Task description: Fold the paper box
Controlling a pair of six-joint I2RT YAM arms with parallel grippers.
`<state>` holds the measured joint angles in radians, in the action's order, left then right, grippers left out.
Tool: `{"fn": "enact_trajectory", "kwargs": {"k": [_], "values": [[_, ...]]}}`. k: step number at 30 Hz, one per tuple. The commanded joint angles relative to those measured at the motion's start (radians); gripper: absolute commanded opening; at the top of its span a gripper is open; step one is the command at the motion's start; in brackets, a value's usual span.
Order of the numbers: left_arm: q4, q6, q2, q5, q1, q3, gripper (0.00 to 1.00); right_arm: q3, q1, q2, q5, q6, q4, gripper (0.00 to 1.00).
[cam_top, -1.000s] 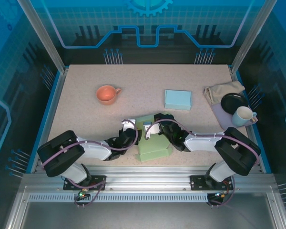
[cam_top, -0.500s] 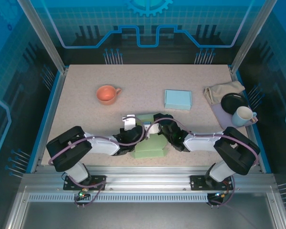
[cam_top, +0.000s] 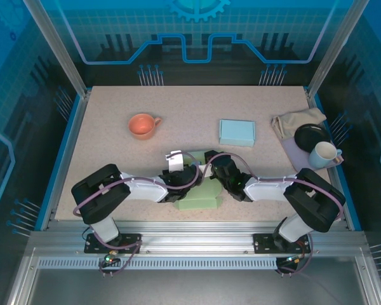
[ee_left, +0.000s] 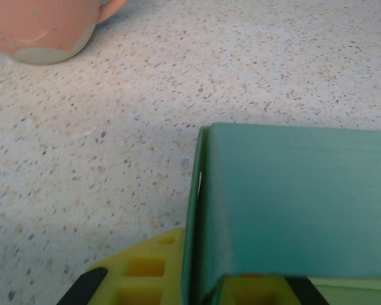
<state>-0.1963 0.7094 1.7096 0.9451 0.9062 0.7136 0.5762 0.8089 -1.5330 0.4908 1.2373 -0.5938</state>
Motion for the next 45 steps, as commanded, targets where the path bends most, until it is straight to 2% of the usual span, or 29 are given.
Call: {"fn": "enact_trajectory", "kwargs": {"k": [1, 5, 9, 20, 26, 30, 31, 35, 37, 40, 45], "values": [[-0.088, -0.144, 0.045, -0.082, -0.071, -0.06, 0.13, -0.007, -0.008, 0.005, 0.003, -0.055, 0.092, 0.0], [-0.131, -0.207, 0.036, -0.157, -0.072, -0.061, 0.21, -0.003, -0.013, -0.002, 0.008, -0.057, 0.094, 0.0], [-0.151, -0.207, 0.021, -0.204, -0.071, -0.073, 0.27, 0.001, -0.013, -0.006, 0.01, -0.059, 0.098, 0.0], [-0.134, -0.194, -0.044, -0.188, -0.073, -0.097, 0.29, 0.003, -0.013, -0.006, 0.01, -0.065, 0.102, 0.0], [-0.161, -0.23, -0.011, -0.134, -0.072, -0.065, 0.11, -0.004, -0.008, 0.001, -0.007, -0.065, 0.095, 0.01], [-0.163, -0.213, 0.028, -0.104, -0.073, -0.048, 0.03, 0.004, -0.01, 0.021, -0.034, -0.095, 0.136, 0.17], [-0.164, -0.207, 0.034, -0.098, -0.073, -0.049, 0.02, 0.009, -0.01, 0.03, -0.046, -0.107, 0.154, 0.2], [-0.179, -0.209, 0.045, -0.085, -0.074, -0.056, 0.0, 0.014, -0.02, 0.056, -0.074, -0.159, 0.187, 0.23], [-0.192, -0.212, 0.052, -0.081, -0.078, -0.062, 0.0, 0.009, -0.022, 0.083, -0.075, -0.194, 0.199, 0.28], [-0.214, -0.215, 0.061, -0.08, -0.081, -0.074, 0.0, 0.016, -0.023, 0.16, -0.094, -0.278, 0.278, 0.35], [-0.244, -0.213, 0.075, -0.077, -0.086, -0.093, 0.0, -0.018, -0.028, 0.303, -0.103, -0.419, 0.337, 0.38]]}}
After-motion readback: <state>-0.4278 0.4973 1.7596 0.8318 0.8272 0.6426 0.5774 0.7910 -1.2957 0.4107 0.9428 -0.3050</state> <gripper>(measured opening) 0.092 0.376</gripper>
